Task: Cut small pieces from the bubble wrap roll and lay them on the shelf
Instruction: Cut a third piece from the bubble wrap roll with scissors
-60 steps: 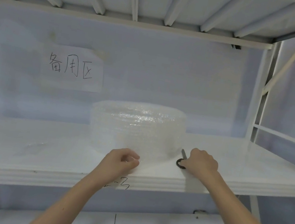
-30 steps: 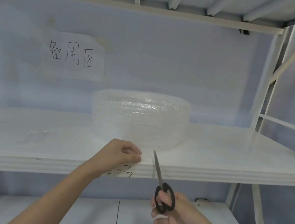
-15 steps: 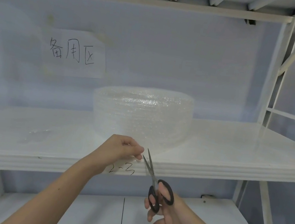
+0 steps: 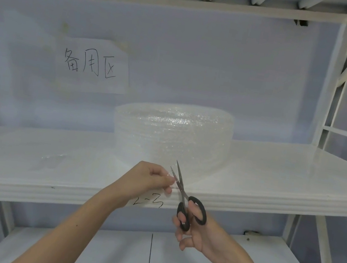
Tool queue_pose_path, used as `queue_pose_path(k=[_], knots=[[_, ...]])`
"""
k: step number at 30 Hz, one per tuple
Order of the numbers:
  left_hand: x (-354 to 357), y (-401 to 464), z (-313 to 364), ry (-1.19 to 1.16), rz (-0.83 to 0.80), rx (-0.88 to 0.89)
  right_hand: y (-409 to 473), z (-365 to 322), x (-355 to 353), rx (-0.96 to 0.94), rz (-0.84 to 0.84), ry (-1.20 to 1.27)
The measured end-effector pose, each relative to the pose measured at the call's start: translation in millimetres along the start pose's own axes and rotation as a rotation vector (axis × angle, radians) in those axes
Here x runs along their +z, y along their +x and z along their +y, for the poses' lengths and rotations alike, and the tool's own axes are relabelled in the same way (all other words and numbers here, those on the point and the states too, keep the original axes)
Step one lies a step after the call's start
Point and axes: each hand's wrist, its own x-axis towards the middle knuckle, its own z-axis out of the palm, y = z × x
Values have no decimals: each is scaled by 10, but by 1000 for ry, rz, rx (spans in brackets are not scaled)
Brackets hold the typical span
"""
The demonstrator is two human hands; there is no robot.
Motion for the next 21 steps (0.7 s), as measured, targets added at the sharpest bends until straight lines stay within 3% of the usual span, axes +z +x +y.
queue_pose_path(k=[9, 21], knots=[[-9, -4, -18, 1, -27, 26, -10, 19, 26, -53, 61, -85], [-36, 6, -19, 30, -67, 25, 19, -35, -32, -32, -30, -55]])
